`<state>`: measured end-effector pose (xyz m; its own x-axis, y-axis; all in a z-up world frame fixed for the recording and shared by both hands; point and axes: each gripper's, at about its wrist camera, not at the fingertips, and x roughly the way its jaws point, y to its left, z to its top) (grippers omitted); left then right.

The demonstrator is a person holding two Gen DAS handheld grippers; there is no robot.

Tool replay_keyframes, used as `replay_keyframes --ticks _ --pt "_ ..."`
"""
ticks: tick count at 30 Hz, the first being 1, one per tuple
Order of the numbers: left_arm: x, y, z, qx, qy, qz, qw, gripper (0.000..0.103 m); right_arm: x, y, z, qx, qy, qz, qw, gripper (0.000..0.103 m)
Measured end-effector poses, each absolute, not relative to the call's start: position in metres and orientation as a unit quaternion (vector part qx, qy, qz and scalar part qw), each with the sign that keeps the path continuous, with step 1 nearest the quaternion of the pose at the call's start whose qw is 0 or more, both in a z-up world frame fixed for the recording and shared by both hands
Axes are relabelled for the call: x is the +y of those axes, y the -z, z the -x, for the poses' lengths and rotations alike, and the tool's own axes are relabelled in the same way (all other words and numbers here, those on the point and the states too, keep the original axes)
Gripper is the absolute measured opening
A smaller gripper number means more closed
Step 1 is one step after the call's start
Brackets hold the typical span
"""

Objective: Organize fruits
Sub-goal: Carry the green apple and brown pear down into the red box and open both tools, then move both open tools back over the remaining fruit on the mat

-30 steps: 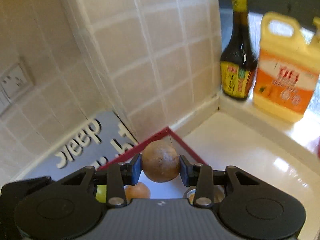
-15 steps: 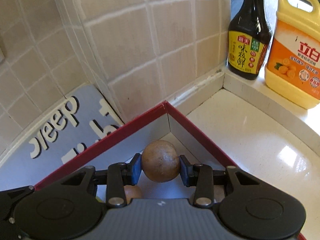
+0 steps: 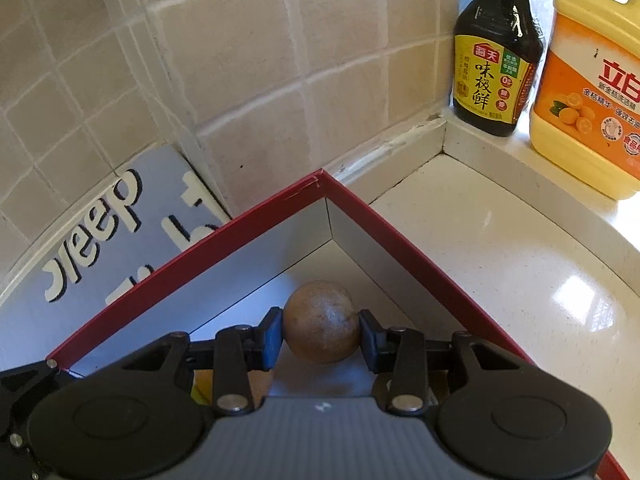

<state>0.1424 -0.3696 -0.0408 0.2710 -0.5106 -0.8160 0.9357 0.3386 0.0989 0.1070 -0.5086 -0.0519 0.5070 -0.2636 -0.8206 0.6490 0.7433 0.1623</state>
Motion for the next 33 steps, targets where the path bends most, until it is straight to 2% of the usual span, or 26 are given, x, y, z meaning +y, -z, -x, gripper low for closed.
replay_keyframes --ticks 4,16,26,33 --pt "-0.361 0.029 -0.148 0.361 0.504 -0.272 0.735 0.076 -0.507 0.047 -0.103 0.413 0.269 -0.231 0.839 0.044" --pt "-0.269 -0.072 -0.172 0.323 0.53 -0.129 0.774 0.078 -0.491 -0.037 -0.066 0.347 0.273 -0.206 0.873 0.044" --pt "-0.165 -0.155 -0.178 0.249 0.473 -0.065 0.842 0.078 -0.427 -0.119 -0.057 0.287 0.203 -0.158 0.923 0.045" --pt "-0.108 -0.153 -0.194 0.256 0.427 -0.035 0.866 0.078 -0.367 -0.136 -0.072 0.279 0.122 -0.134 0.943 0.047"
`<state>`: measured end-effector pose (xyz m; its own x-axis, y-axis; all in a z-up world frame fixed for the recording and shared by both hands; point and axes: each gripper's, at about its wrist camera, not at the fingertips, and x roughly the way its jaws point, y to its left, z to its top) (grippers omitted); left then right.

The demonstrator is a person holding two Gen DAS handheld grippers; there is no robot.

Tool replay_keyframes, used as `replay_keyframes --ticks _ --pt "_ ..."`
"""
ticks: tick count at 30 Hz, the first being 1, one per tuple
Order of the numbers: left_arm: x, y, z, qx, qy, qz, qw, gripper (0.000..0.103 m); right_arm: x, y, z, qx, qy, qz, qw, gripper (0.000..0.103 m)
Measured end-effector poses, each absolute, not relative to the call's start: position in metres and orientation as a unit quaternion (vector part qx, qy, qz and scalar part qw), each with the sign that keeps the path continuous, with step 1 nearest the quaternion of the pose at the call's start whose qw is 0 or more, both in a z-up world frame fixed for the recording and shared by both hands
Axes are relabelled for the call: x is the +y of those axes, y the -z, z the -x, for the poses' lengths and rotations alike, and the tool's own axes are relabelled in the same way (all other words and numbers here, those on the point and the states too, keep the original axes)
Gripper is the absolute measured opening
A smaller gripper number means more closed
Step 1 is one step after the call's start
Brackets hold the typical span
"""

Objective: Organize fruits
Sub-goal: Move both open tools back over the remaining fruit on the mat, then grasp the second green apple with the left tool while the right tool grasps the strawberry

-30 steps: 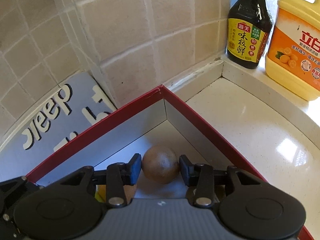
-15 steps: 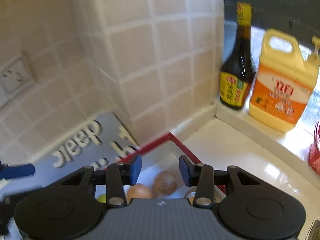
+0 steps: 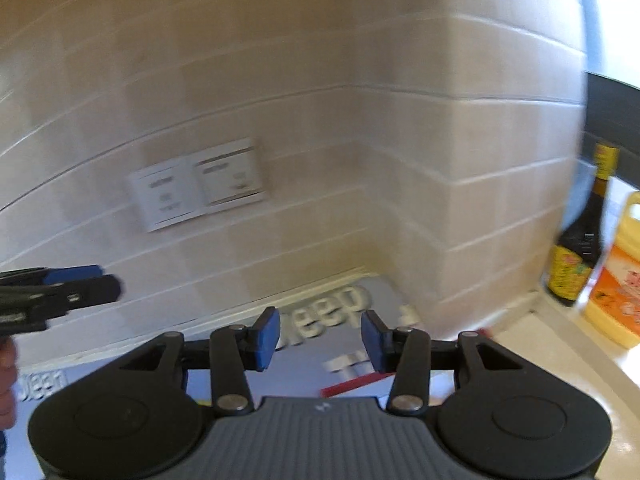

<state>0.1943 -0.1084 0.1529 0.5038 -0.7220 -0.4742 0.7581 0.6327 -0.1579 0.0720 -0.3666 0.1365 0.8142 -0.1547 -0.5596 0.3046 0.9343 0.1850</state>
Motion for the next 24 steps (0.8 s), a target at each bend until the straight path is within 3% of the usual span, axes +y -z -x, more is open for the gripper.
replay_keyframes --ticks 5,14,24 --pt "-0.089 -0.108 -0.22 0.325 0.387 -0.014 0.863 0.078 -0.323 -0.103 -0.094 0.315 0.068 -0.128 0.938 0.048" --pt "-0.086 -0.008 -0.256 0.44 0.352 0.016 0.826 0.078 -0.265 0.008 -0.128 0.412 -0.006 -0.157 0.898 0.047" --pt "-0.109 0.038 -0.28 0.495 0.368 0.046 0.786 0.075 -0.244 0.047 -0.158 0.422 0.006 -0.119 0.899 0.048"
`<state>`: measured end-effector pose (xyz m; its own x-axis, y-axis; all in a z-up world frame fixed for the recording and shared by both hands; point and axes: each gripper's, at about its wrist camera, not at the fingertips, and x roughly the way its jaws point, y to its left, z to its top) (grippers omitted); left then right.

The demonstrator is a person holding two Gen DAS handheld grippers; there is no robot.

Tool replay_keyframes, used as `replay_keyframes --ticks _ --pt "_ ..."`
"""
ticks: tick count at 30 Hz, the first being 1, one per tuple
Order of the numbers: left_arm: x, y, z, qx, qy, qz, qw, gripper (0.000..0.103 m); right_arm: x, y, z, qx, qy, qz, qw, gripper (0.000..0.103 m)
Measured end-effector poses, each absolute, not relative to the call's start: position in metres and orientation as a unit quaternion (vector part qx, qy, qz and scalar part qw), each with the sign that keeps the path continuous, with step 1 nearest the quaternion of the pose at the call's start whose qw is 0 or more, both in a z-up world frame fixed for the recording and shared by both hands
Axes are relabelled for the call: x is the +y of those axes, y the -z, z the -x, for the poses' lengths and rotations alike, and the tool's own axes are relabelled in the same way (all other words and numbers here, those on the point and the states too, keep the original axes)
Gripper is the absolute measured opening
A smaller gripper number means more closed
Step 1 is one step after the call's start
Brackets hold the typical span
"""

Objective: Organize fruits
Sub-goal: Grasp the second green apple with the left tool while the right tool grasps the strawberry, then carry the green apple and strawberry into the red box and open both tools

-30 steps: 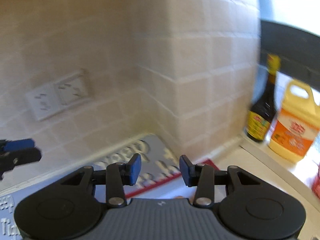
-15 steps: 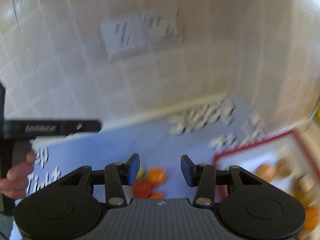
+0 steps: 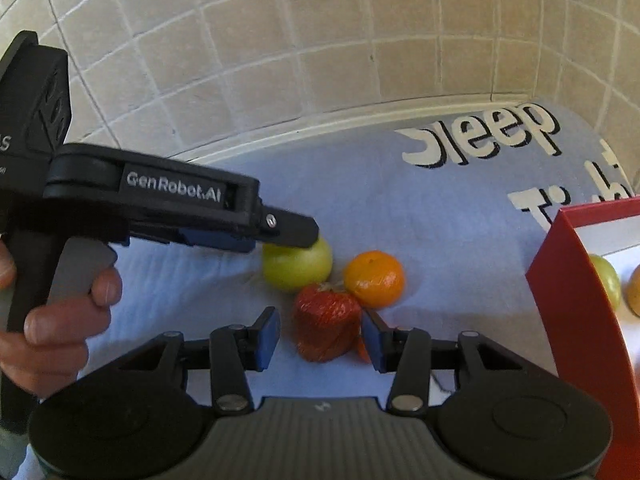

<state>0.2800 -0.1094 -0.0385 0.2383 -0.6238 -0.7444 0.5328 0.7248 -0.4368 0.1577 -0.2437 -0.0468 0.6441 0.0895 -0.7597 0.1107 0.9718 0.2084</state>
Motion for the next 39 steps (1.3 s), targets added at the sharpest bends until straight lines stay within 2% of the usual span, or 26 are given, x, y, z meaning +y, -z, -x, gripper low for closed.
replay_keyframes --ticks 3,4,8,10,14,16,22,30,39 --pt "-0.119 0.044 -0.279 0.5 0.37 0.035 0.782 0.074 -0.241 0.049 -0.164 0.422 0.01 -0.103 0.901 0.051" --pt "-0.122 0.045 -0.279 0.502 0.37 0.031 0.781 0.07 -0.239 0.05 -0.167 0.424 0.01 -0.097 0.901 0.052" --pt "-0.131 0.048 -0.273 0.494 0.367 0.001 0.788 0.064 -0.228 0.054 -0.175 0.433 0.012 -0.061 0.899 0.054" --pt "-0.13 0.046 -0.271 0.487 0.365 -0.006 0.793 0.058 -0.223 0.057 -0.176 0.435 0.013 -0.046 0.899 0.055" --pt "-0.127 0.047 -0.27 0.483 0.37 -0.005 0.794 0.057 -0.216 0.065 -0.176 0.437 0.023 -0.025 0.899 0.053" --pt "-0.123 0.045 -0.269 0.477 0.37 -0.005 0.797 0.057 -0.216 0.066 -0.176 0.434 0.03 -0.024 0.9 0.047" --pt "-0.106 0.025 -0.267 0.454 0.368 0.008 0.812 0.057 -0.215 0.059 -0.17 0.421 0.029 -0.043 0.906 0.046" --pt "-0.119 -0.027 -0.249 0.395 0.393 -0.004 0.83 0.057 -0.217 0.012 -0.129 0.367 0.039 -0.046 0.928 0.046" --pt "-0.185 -0.115 -0.216 0.293 0.496 -0.033 0.817 0.057 -0.303 -0.095 -0.065 0.246 0.14 -0.081 0.956 0.046"
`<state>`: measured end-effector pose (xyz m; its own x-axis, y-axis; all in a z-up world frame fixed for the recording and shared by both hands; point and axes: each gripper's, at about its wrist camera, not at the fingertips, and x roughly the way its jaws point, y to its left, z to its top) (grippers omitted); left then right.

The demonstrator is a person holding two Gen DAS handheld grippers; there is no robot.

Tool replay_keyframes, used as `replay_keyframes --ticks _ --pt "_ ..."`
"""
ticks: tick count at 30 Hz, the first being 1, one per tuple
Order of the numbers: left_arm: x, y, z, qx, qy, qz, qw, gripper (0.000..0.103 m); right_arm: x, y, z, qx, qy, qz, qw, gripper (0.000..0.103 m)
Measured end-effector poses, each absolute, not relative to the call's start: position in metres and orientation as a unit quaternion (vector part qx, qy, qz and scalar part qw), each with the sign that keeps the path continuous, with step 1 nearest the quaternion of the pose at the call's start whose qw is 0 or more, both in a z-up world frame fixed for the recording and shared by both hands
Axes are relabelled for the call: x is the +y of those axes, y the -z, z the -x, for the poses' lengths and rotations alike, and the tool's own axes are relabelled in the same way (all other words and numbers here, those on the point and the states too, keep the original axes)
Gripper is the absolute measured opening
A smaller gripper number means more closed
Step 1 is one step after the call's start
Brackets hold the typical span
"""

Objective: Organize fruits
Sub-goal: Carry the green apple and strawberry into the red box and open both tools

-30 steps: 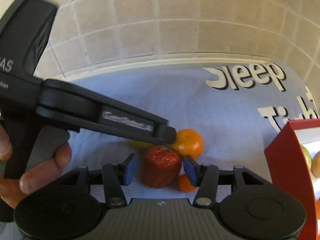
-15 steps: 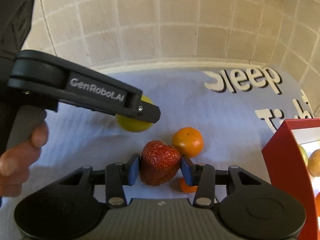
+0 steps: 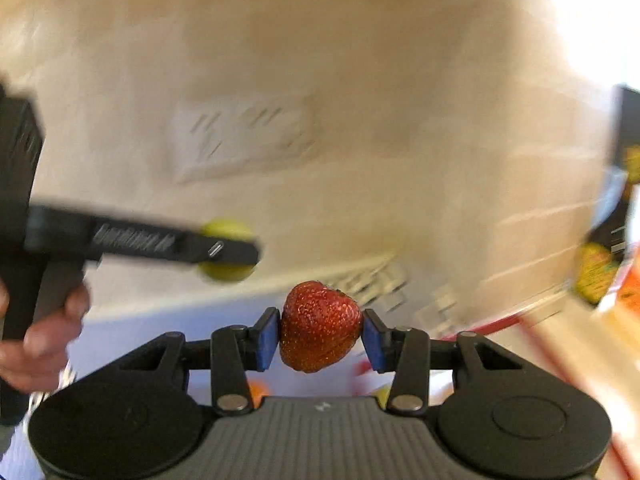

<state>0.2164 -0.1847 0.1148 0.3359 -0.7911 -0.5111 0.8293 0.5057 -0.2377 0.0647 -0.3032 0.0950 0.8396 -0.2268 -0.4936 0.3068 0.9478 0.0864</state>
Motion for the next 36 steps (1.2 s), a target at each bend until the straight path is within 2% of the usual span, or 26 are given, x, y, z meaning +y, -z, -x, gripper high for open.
replay_keyframes --ticks 3,6,14,22,36 --pt "-0.218 -0.123 -0.201 0.275 0.542 -0.042 0.793 0.057 -0.352 -0.121 -0.042 0.22 0.177 -0.123 0.951 0.046" --pt "-0.253 -0.109 -0.186 0.277 0.576 -0.058 0.767 0.057 -0.395 -0.119 -0.025 0.222 0.204 -0.171 0.938 0.046" --pt "-0.328 -0.018 -0.145 0.335 0.606 -0.161 0.704 0.057 -0.449 -0.036 -0.012 0.321 0.267 -0.254 0.872 0.046" --pt "-0.338 0.018 -0.125 0.326 0.613 -0.234 0.681 0.057 -0.45 0.007 -0.026 0.368 0.274 -0.254 0.852 0.046" --pt "-0.33 0.027 -0.112 0.291 0.634 -0.288 0.656 0.058 -0.437 0.032 -0.044 0.42 0.285 -0.215 0.834 0.046"
